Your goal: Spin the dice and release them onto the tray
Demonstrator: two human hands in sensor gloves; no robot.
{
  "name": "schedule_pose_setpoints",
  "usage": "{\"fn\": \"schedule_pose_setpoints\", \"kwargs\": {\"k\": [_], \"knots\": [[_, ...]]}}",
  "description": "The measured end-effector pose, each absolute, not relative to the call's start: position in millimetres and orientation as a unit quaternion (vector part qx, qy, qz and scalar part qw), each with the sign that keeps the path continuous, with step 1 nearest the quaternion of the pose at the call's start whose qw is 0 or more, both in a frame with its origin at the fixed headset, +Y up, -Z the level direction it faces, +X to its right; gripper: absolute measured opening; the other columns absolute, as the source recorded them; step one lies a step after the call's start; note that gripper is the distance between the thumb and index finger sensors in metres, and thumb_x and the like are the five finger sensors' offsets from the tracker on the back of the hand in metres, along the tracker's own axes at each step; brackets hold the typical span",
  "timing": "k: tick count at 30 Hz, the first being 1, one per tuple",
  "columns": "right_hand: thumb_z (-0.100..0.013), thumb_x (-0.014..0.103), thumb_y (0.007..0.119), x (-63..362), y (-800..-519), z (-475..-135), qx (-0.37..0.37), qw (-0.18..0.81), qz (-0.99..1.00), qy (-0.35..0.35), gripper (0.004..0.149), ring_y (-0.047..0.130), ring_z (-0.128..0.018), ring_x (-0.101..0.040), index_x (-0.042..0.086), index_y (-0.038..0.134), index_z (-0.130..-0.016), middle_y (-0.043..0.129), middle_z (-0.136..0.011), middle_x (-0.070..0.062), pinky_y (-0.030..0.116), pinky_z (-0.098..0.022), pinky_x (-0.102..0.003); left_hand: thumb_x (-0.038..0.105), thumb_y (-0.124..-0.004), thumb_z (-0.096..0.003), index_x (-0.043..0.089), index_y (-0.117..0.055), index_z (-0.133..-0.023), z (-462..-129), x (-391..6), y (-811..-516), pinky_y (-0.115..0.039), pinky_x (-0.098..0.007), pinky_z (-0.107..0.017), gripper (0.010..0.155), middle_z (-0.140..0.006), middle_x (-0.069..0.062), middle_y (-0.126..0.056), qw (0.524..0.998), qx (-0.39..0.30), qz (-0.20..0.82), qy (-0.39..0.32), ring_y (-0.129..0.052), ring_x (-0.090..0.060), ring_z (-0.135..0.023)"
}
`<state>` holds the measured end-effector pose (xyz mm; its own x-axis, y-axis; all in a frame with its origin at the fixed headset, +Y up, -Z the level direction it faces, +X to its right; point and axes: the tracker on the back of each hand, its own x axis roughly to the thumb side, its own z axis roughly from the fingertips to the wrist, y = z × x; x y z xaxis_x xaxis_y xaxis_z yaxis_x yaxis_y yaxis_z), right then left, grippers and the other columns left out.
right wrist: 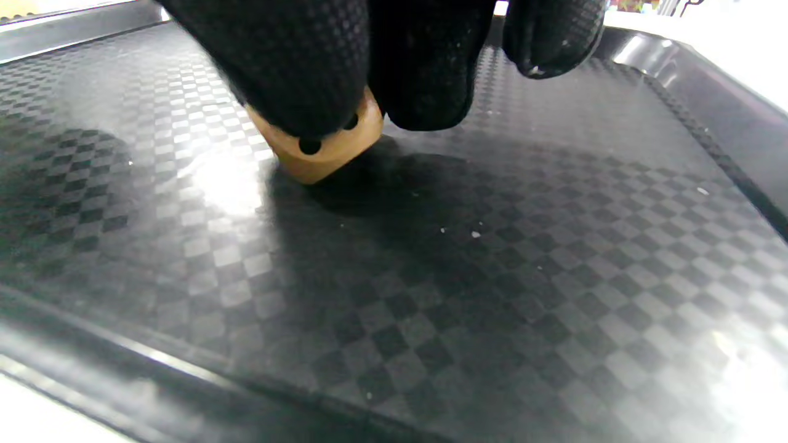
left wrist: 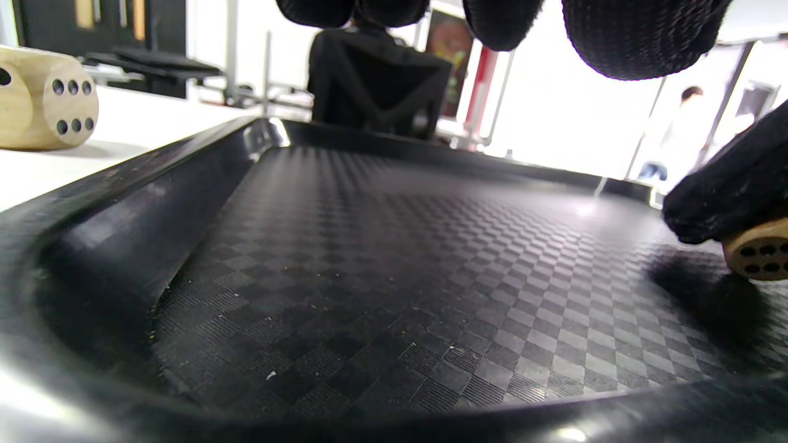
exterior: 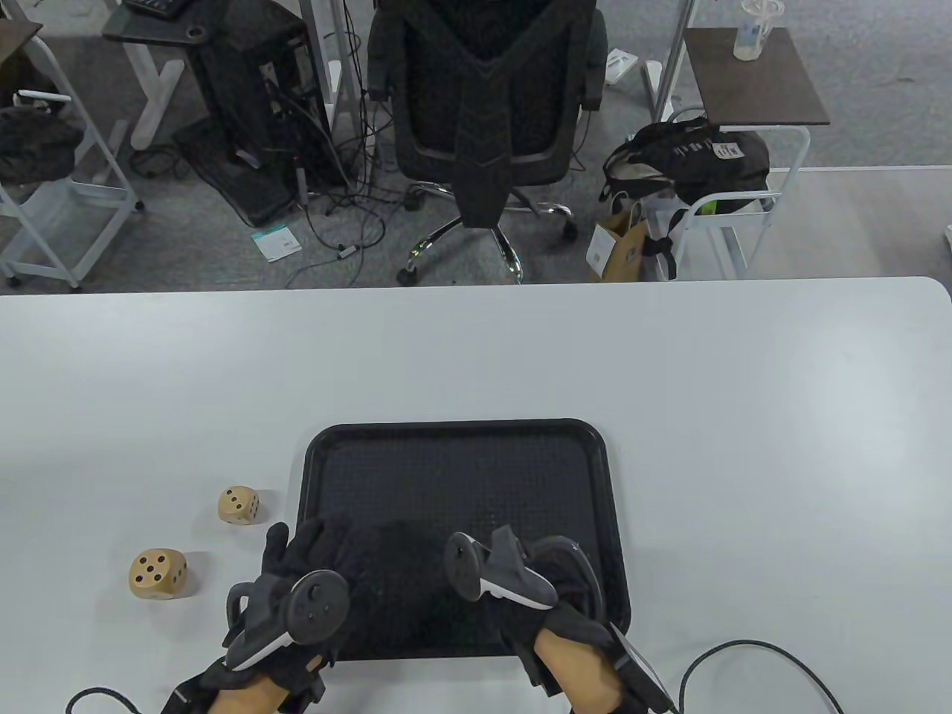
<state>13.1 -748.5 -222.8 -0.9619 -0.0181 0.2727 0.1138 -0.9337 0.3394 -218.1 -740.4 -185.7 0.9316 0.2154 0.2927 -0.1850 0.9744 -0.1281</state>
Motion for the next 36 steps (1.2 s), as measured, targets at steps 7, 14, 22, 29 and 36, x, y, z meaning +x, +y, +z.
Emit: {"fn": "schedule_pose_setpoints", "kwargs": {"k": [7,14,22,29,36], "knots": [[-0.032,0.064,0.061,58.2,-738.7,-235.1,0.015,-0.068,-0.993,-0.091,0.077,0.093,-0.055,-0.033,0.029,0.061,-0.101,0.096,-0.074,-0.008,0.069,-0.058,-0.056,0.059,-0.069,-0.0429,0.034,-0.048,-0.106,-186.3,-221.4,-739.7,-0.019,-0.075,-0.076,0.071,-0.118,-0.012,-0.032,0.982,-0.049,0.106,-0.151,-0.043,-0.047,-0.109],[-0.034,0.064,0.064,94.4,-726.1,-224.0,0.049,-0.104,-0.993,-0.024,0.077,0.086,-0.077,-0.033,0.032,0.055,-0.103,0.083,-0.093,-0.006,0.064,-0.064,-0.058,0.059,-0.069,-0.0429,0.034,-0.049,-0.106,-186.8,-221.7,-740.3,-0.019,-0.075,-0.076,0.071,-0.118,-0.012,-0.033,0.982,-0.052,0.103,-0.149,-0.044,-0.046,-0.108],[-0.035,0.063,0.068,140.6,-713.8,-201.8,0.085,-0.122,-0.988,0.048,0.079,0.055,-0.105,-0.032,0.04,0.042,-0.106,0.048,-0.114,-0.001,0.047,-0.076,-0.062,0.059,-0.069,-0.0428,0.034,-0.049,-0.106,-188.8,-223.5,-743.7,-0.019,-0.075,-0.076,0.071,-0.118,-0.012,-0.033,0.984,-0.059,0.093,-0.143,-0.044,-0.046,-0.108],[-0.035,0.062,0.07,183.5,-719.7,-185.9,0.134,-0.133,-0.98,0.056,0.081,0.041,-0.11,-0.03,0.042,0.038,-0.106,0.036,-0.117,0.003,0.038,-0.08,-0.062,0.059,-0.069,-0.0429,0.034,-0.049,-0.106,-188.7,-222.5,-744.6,-0.019,-0.075,-0.076,0.071,-0.118,-0.012,-0.033,0.984,-0.058,0.091,-0.142,-0.044,-0.046,-0.108],[-0.035,0.062,0.07,201.4,-733.0,-180.6,0.151,-0.157,-0.976,0.029,0.079,0.048,-0.107,-0.031,0.04,0.043,-0.106,0.042,-0.116,0.001,0.041,-0.079,-0.062,0.059,-0.069,-0.043,0.034,-0.049,-0.106,-185.9,-216.2,-742.8,-0.019,-0.075,-0.076,0.07,-0.118,-0.012,-0.034,0.983,-0.042,0.074,-0.165,-0.044,-0.046,-0.108]]}}
